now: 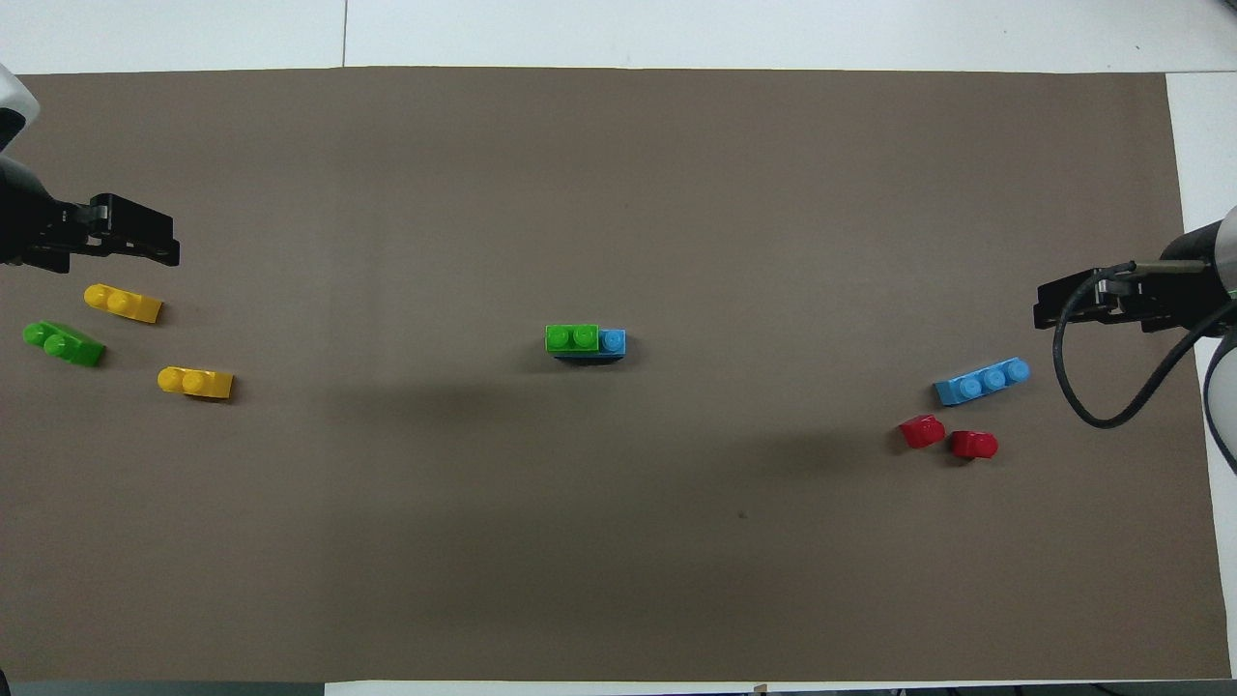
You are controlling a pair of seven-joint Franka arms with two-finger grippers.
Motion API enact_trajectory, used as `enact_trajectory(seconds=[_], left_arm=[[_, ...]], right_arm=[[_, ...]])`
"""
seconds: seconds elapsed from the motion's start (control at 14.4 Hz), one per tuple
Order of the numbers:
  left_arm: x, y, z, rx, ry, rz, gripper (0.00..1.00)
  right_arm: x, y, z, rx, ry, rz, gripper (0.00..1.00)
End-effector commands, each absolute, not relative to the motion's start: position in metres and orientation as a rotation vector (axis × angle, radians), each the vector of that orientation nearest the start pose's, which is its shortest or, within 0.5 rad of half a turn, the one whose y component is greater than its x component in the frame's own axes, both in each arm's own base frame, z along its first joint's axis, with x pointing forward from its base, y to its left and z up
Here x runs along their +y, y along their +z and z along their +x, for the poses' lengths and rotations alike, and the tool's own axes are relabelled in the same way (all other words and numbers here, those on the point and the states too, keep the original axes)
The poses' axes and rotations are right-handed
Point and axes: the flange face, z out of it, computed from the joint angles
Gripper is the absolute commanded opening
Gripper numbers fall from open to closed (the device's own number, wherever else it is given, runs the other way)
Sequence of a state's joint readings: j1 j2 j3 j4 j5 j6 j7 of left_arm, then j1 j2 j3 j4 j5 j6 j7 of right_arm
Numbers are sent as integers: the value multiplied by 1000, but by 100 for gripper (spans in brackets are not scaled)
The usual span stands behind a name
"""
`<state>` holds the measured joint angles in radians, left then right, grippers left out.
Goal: Remove green block with left arm and hold with right
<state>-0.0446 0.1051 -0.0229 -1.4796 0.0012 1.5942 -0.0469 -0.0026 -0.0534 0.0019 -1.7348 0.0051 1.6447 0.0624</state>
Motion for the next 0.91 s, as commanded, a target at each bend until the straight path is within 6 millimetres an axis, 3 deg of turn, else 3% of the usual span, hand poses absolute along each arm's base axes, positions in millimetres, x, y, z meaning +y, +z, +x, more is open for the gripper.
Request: enact_trajectory(seconds=[0.0,0.63,0.84], left_arm=[[-38,617,583,29,-10,-3133,100],[-40,617,583,33,-10,-3133,100],[-41,617,583,22,-13,-3134,100]], right_arm=[[-1,581,538,127,80,-3123,100],[-9,582,538,86,75,-3125,100],[-9,583,540,249,50,-3115,97]])
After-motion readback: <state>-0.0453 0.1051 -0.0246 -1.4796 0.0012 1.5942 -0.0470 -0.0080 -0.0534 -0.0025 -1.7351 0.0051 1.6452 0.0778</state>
